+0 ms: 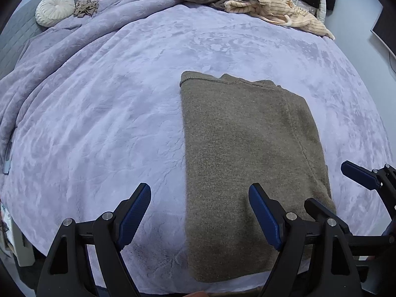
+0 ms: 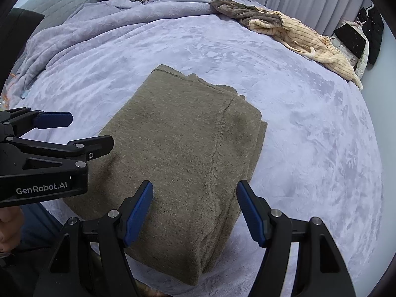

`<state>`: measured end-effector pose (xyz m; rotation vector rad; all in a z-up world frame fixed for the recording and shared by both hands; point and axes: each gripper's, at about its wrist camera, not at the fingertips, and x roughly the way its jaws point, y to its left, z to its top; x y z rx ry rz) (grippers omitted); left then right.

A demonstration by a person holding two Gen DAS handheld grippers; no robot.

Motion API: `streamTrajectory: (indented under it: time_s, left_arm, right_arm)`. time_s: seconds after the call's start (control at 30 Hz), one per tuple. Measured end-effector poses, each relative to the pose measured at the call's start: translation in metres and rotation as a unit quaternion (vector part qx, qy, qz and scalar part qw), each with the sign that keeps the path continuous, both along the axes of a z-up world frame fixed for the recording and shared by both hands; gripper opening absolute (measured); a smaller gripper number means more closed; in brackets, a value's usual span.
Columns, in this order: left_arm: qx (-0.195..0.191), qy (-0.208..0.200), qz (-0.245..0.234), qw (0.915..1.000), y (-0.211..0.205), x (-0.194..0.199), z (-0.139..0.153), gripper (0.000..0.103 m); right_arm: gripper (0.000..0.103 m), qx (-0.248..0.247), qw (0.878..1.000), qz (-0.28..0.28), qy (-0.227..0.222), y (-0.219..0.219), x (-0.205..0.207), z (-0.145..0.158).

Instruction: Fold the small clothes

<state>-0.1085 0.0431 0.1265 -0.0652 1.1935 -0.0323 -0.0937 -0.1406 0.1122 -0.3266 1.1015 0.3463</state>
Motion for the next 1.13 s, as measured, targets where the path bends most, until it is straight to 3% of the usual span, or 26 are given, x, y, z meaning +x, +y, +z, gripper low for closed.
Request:
streamTrajectory:
  time_s: [0.6, 1.13]
  left_arm:
    - [-0.008, 0.002, 0.021, 0.9997, 0.021, 0.0, -0.007, 0.082]
    - [-0.003, 0.004, 0.021, 0.9998, 0.019, -0.003, -0.007, 0.082]
  right_arm:
    - [0.073, -0.025, 1.0, 0.011, 0.001, 0.018, -0.002, -0.001]
    - [0.073, -0.018, 1.0, 0.007, 0.0, 0.014, -0.001, 0.0]
